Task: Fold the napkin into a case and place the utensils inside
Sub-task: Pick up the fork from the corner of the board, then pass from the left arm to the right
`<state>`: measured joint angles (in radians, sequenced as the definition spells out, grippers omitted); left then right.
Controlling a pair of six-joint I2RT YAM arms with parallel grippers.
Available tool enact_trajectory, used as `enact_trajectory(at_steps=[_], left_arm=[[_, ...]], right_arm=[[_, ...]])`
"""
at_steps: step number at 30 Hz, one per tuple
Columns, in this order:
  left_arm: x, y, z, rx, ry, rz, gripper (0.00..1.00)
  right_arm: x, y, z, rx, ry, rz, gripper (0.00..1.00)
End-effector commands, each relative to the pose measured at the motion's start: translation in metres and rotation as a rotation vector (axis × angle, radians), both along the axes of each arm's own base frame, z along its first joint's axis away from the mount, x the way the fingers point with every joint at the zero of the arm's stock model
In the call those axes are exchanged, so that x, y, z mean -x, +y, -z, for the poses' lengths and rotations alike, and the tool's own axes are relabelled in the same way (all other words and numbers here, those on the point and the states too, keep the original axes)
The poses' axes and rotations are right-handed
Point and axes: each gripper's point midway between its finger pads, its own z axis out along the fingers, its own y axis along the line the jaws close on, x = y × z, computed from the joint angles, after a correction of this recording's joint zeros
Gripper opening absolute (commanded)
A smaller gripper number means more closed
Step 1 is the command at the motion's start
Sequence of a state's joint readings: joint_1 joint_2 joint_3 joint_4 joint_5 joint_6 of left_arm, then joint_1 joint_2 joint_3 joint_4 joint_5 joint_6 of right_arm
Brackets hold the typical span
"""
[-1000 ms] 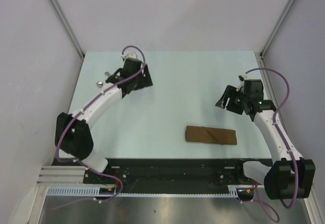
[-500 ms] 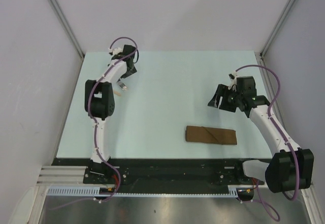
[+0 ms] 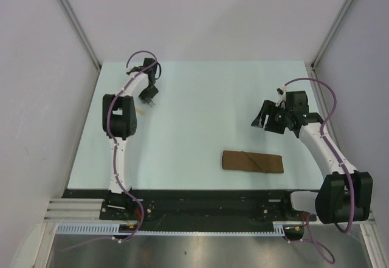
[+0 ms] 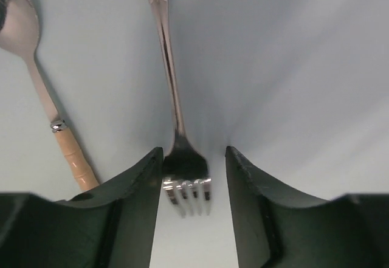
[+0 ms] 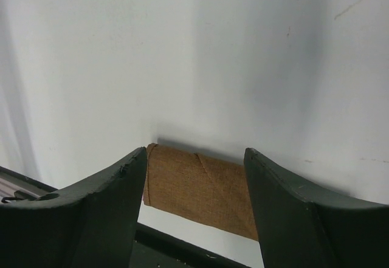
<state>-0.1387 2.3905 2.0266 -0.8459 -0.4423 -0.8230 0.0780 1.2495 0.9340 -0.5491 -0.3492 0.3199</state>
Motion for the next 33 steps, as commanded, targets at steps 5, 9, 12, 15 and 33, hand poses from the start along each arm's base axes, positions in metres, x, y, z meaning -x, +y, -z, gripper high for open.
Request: enact_trajectory(at_steps=[5, 9, 12, 15, 33], left_arm=[[-0.018, -0.034, -0.032, 0.185, -0.118, 0.106, 0.00], [-0.014, -0.064, -0.081, 0.320, -0.224, 0.259, 0.00], [0.017, -0.104, -0.119, 0.503, -0.312, 0.434, 0.00], [0.057, -0.142, -0.164, 0.710, -0.396, 0.623, 0.00], [0.268, -0.256, -0.259, 1.493, -0.551, 1.104, 0.00]], right_arm=[[-0.017, 0.011, -0.024, -0.014, -0.102, -0.052, 0.75], [-0.020, 0.023, -0.023, -0.017, -0.105, -0.095, 0.77], [-0.027, 0.036, -0.026, -0.048, -0.107, -0.145, 0.79], [-0.030, 0.063, -0.037, -0.170, -0.134, -0.256, 0.82], [-0.046, 0.198, -0.131, -0.614, -0.333, -0.452, 0.88]])
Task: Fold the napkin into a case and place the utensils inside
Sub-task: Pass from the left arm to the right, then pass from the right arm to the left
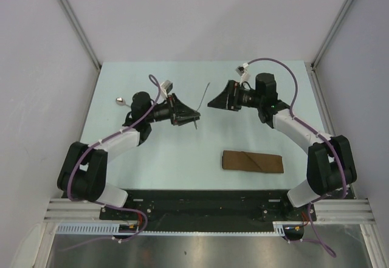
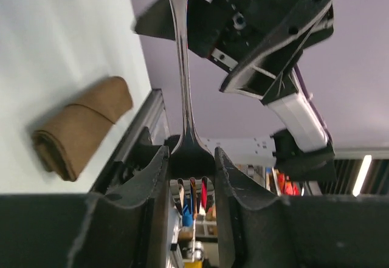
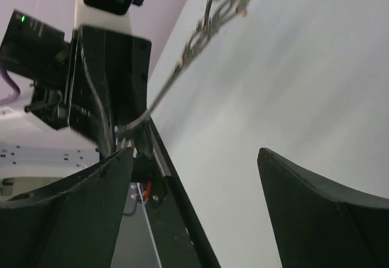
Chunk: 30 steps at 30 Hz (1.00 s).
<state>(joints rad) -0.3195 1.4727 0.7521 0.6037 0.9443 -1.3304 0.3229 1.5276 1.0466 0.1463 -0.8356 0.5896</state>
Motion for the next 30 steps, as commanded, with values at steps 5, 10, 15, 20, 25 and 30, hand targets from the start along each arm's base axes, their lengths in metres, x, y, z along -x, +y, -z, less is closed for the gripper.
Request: enact_trajectory(at_steps=[5, 10, 15, 20, 25, 30], left_arm=[[0.054, -0.026, -0.038, 0.107, -0.144, 0.155, 0.00], [0.069, -0.036, -0.022, 0.101, -0.106, 0.199, 0.00], [0.060, -0.040, -0.008, 0.007, -0.083, 0.172, 0.00], [0.021, -0.019, 0.015, -0.365, -0.321, -0.039, 0.46], [0.002, 0.024, -0.005, -0.801, -0.658, -0.360, 0.63], [0.031, 0.000, -0.003, -1.011, -0.814, -0.272, 0.63]], right_arm=[[-0.015, 0.037, -0.034, -0.093, 0.075, 0.134, 0.86], [-0.010, 0.037, -0.038, -0.140, 0.119, 0.175, 0.74], [-0.002, 0.031, -0.020, -0.119, 0.291, 0.253, 0.19], [0.000, 0.005, 0.001, -0.049, 0.449, 0.478, 0.00], [0.007, -0.015, 0.024, 0.004, 0.584, 0.630, 0.00], [0.013, -0.020, 0.036, -0.068, 0.715, 0.702, 0.00]])
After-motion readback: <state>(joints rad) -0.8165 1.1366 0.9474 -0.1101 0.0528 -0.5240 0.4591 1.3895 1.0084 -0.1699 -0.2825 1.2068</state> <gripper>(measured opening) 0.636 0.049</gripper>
